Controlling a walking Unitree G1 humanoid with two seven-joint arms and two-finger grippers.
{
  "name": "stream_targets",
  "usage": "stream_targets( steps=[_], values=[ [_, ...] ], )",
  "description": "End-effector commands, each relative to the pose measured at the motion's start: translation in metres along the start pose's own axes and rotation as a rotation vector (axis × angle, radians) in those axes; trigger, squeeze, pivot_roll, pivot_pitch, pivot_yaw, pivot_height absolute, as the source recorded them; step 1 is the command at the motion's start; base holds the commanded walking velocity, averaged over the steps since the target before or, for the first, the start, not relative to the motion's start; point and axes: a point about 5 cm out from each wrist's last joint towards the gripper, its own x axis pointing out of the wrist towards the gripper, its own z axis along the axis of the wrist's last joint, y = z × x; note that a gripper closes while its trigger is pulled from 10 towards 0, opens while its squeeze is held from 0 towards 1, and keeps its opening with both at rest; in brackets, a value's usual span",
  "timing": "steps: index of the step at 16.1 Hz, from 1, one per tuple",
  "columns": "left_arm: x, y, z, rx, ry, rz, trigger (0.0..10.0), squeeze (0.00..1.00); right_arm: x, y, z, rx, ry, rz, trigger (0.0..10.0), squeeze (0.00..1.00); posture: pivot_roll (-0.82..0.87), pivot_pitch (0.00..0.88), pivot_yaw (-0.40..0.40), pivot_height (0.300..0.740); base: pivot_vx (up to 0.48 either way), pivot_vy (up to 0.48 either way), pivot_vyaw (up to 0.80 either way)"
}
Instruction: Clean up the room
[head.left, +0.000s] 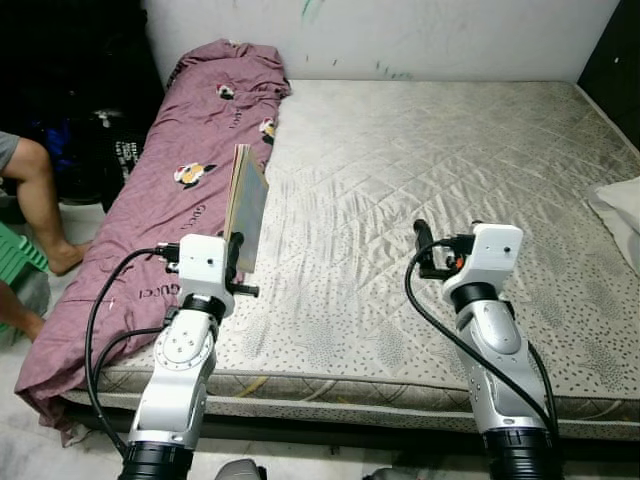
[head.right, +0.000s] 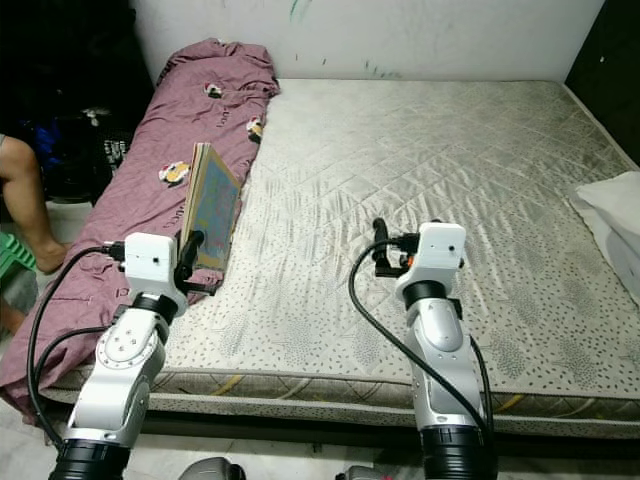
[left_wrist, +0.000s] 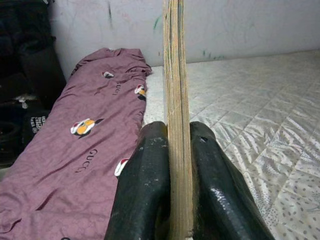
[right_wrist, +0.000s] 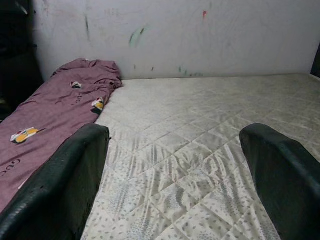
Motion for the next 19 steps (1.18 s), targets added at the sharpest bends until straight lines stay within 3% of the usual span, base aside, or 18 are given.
stream_targets(
  steps=[1, 13, 19],
  values=[
    [0.0024, 0.0007, 0.0114, 0.004, -0.052, -0.006, 10.0, 0.00, 0.0003, 0.0019, 0.0026, 0.000, -0.003, 0.008, 10.0, 0.00, -0.11, 0.000, 0.020, 0.740, 0.000, -0.285, 0.00],
    [0.0033, 0.0005, 0.0110, -0.002, -0.054, -0.010, 10.0, 0.00, 0.0007, 0.0042, 0.0020, -0.016, -0.005, 0.026, 10.0, 0.00, -0.10, 0.000, 0.019, 0.740, 0.000, -0.333, 0.25],
    [0.0043, -0.0006, 0.0110, -0.004, -0.055, -0.013, 10.0, 0.00, 0.0014, 0.0036, 0.0013, -0.020, 0.000, 0.029, 10.0, 0.00, -0.11, 0.000, 0.016, 0.740, 0.000, -0.346, 0.00]
  ],
)
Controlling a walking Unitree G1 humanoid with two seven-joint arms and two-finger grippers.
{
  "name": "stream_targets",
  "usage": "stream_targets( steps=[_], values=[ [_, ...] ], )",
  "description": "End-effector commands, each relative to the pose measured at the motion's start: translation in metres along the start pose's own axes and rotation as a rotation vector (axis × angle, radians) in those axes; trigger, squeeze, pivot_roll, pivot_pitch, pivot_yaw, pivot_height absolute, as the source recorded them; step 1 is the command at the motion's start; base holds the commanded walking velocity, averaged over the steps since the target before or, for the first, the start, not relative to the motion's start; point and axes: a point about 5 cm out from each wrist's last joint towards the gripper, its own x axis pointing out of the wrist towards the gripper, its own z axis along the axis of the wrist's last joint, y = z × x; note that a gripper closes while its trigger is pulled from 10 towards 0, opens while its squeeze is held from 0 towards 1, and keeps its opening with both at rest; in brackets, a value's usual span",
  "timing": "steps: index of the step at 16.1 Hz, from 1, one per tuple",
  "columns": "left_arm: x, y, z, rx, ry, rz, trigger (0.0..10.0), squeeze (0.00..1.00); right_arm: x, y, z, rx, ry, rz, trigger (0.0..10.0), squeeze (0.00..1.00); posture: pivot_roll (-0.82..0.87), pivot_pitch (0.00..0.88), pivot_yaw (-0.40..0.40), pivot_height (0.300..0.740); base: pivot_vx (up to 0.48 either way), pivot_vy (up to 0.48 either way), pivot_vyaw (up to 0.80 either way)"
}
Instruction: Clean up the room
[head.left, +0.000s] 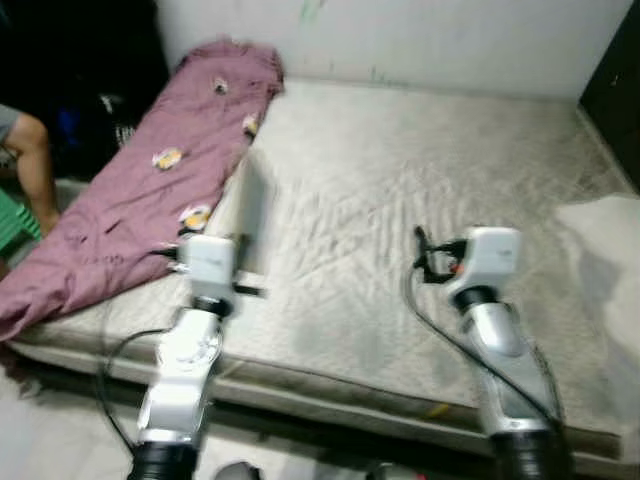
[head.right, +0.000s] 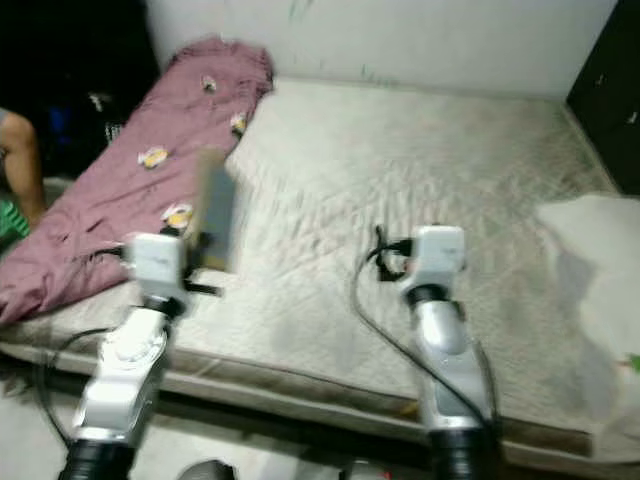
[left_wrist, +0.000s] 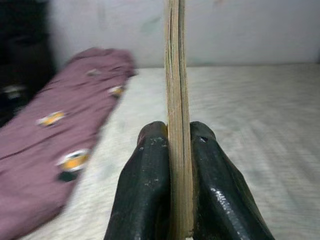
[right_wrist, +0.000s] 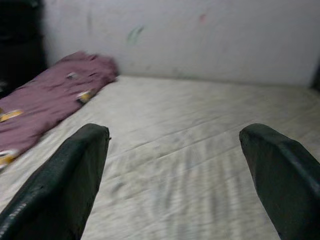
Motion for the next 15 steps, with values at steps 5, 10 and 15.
stream_targets(
  steps=[5, 10, 15],
  values=[
    [0.0017, 0.0109, 0.0102, 0.021, -0.051, 0.040, 10.0, 0.00, 0.0019, 0.0072, 0.0025, 0.008, -0.008, 0.024, 10.0, 0.00, -0.11, 0.000, 0.014, 0.740, 0.000, -0.340, 0.00],
    [0.0018, 0.0104, 0.0109, 0.007, -0.059, 0.039, 10.0, 0.00, 0.0015, 0.0065, 0.0023, 0.007, -0.006, 0.025, 10.0, 0.00, -0.11, 0.000, 0.012, 0.740, 0.000, -0.267, 0.00],
    [-0.0003, 0.0084, 0.0144, -0.018, -0.093, 0.003, 10.0, 0.00, 0.0012, 0.0048, 0.0019, 0.005, -0.002, 0.023, 10.0, 0.00, -0.11, 0.000, 0.009, 0.740, 0.000, 0.000, 0.00]
  ],
)
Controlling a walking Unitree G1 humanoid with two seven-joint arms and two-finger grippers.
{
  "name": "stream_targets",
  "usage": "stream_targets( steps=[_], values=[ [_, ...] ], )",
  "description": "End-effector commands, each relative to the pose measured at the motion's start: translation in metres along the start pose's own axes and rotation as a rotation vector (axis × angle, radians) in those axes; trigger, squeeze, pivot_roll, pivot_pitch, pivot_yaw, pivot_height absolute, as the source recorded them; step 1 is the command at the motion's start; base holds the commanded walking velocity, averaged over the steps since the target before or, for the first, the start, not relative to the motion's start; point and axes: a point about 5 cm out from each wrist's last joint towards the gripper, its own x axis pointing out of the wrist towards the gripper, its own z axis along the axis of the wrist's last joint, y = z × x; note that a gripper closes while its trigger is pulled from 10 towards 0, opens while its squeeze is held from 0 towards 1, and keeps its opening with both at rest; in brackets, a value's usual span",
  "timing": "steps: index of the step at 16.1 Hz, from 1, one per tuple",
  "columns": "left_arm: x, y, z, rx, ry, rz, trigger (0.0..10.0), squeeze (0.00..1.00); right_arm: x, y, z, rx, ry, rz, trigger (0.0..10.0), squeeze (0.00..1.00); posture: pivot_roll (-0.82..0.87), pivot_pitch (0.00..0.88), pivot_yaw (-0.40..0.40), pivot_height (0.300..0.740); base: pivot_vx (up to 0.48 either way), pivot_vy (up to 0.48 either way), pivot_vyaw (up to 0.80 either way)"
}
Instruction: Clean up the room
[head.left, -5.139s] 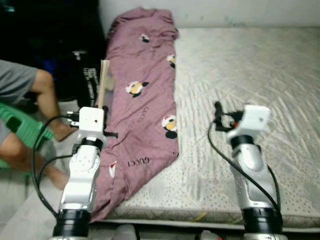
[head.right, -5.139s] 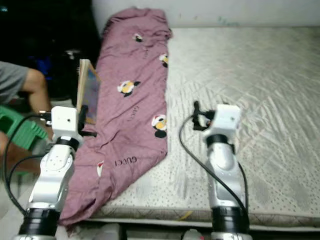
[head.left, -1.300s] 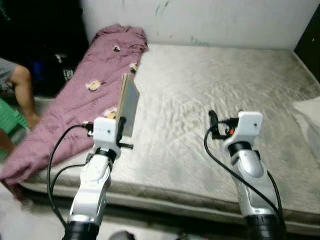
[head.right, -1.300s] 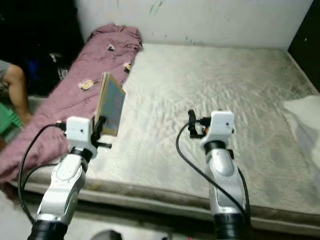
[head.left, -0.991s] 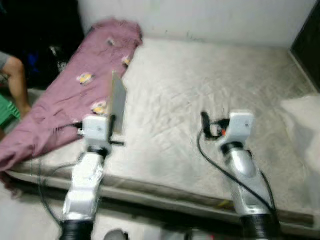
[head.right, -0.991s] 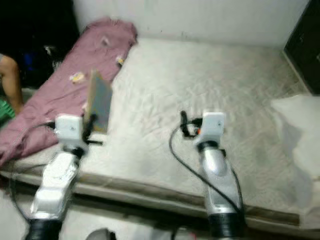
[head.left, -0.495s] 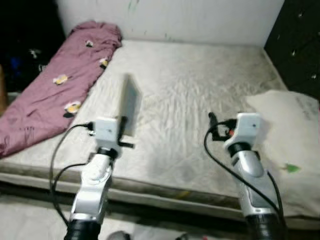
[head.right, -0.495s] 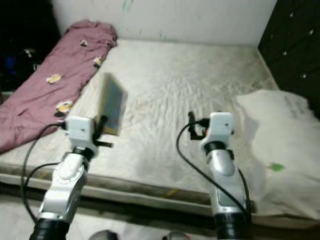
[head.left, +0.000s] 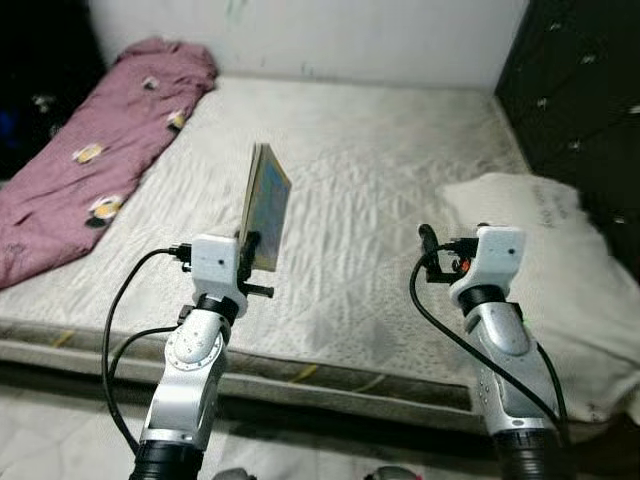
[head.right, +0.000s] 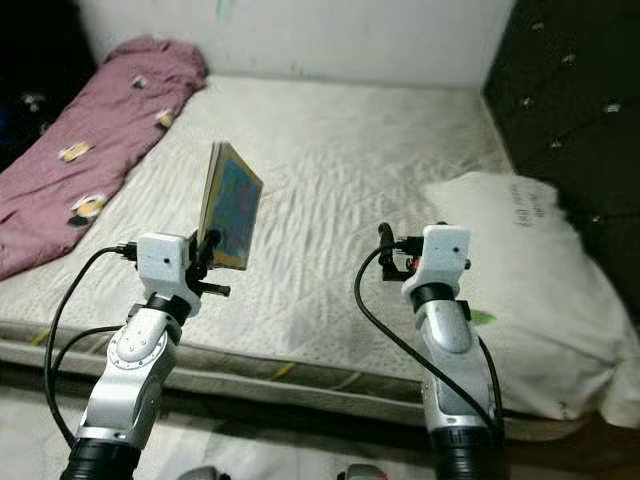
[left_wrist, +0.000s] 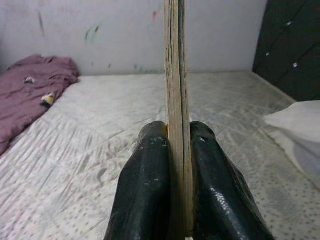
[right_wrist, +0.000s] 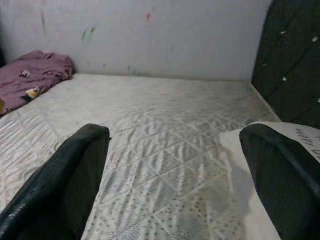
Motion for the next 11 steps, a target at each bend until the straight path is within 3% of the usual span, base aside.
stream_targets(
  steps=[1, 6, 11],
  values=[
    [0.0003, 0.0067, 0.0136, 0.006, -0.072, 0.003, 10.0, 0.00, 0.0022, 0.0069, 0.0049, 0.010, -0.015, 0.025, 10.0, 0.00, -0.11, 0.000, 0.009, 0.740, 0.000, 0.000, 0.00],
    [0.0003, 0.0061, 0.0140, -0.003, -0.078, -0.008, 10.0, 0.00, 0.0023, 0.0051, 0.0049, 0.024, -0.011, 0.017, 10.0, 0.00, -0.12, 0.000, 0.008, 0.740, 0.341, 0.000, 0.00],
    [0.0006, 0.0067, 0.0141, -0.004, -0.079, -0.012, 10.0, 0.00, 0.0029, 0.0052, 0.0049, 0.028, -0.011, 0.013, 10.0, 0.00, -0.12, 0.000, 0.010, 0.740, 0.376, 0.000, -0.49]
  ],
)
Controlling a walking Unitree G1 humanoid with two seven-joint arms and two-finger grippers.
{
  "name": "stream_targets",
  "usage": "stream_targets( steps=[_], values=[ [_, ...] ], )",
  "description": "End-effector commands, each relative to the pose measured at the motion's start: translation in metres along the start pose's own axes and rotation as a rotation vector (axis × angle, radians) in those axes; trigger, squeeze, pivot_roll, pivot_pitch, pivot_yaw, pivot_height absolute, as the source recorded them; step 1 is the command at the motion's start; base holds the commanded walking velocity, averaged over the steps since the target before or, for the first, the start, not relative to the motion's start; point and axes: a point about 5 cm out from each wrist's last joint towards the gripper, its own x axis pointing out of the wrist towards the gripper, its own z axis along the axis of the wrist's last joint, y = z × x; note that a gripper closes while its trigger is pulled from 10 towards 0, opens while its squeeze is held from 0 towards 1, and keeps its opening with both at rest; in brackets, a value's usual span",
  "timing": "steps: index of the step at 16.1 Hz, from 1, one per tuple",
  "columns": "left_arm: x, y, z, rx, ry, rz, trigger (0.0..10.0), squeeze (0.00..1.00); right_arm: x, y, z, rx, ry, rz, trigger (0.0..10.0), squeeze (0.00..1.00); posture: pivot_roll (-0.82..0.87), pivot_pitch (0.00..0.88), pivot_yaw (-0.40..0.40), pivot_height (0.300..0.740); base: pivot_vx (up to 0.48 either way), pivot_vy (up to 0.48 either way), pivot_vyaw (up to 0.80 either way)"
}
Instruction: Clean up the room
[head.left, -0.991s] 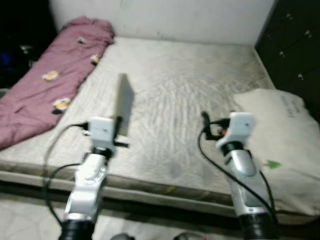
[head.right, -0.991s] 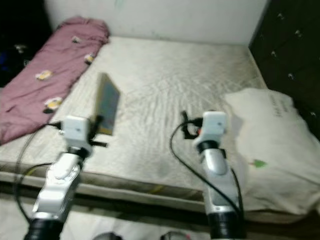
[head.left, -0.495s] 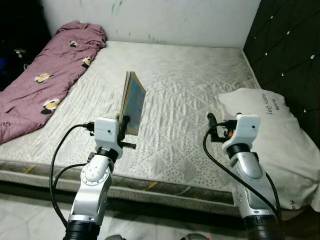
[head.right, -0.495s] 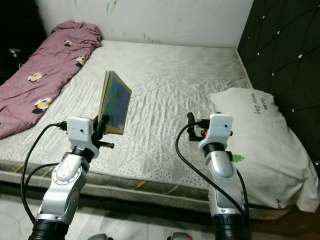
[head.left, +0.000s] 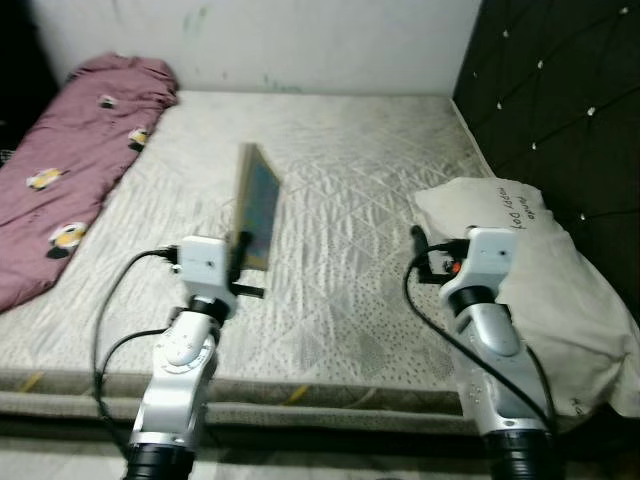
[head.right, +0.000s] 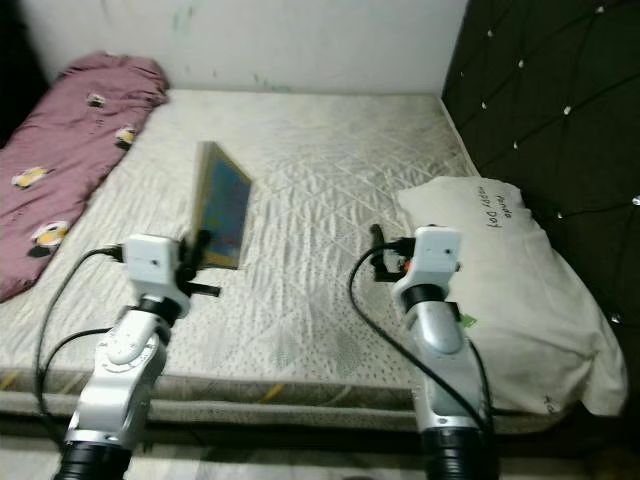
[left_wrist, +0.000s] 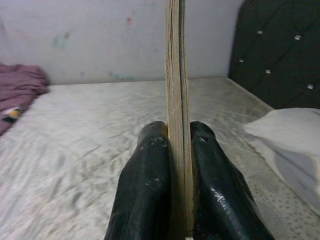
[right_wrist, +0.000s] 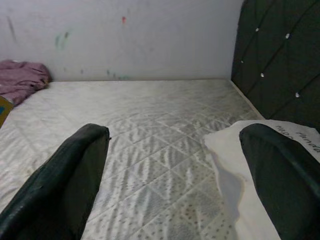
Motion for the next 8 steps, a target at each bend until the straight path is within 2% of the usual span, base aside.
stream_targets(
  steps=[1, 5, 8],
  values=[
    [0.0022, 0.0048, 0.0137, 0.016, -0.068, 0.011, 10.0, 0.00, 0.0019, 0.0035, 0.0040, 0.005, -0.011, 0.014, 10.0, 0.00, -0.12, 0.000, 0.010, 0.740, 0.379, 0.000, 0.00],
    [0.0038, 0.0066, 0.0089, 0.038, -0.025, 0.073, 10.0, 0.00, 0.0016, 0.0025, 0.0035, 0.005, -0.008, 0.008, 10.0, 0.00, -0.11, 0.000, 0.012, 0.740, 0.000, 0.000, 0.00],
    [0.0027, 0.0080, 0.0071, 0.023, -0.018, 0.086, 10.0, 0.00, 0.0009, 0.0018, 0.0017, 0.005, -0.001, 0.004, 10.0, 0.00, -0.11, 0.000, 0.010, 0.740, 0.000, 0.000, 0.00]
  ],
)
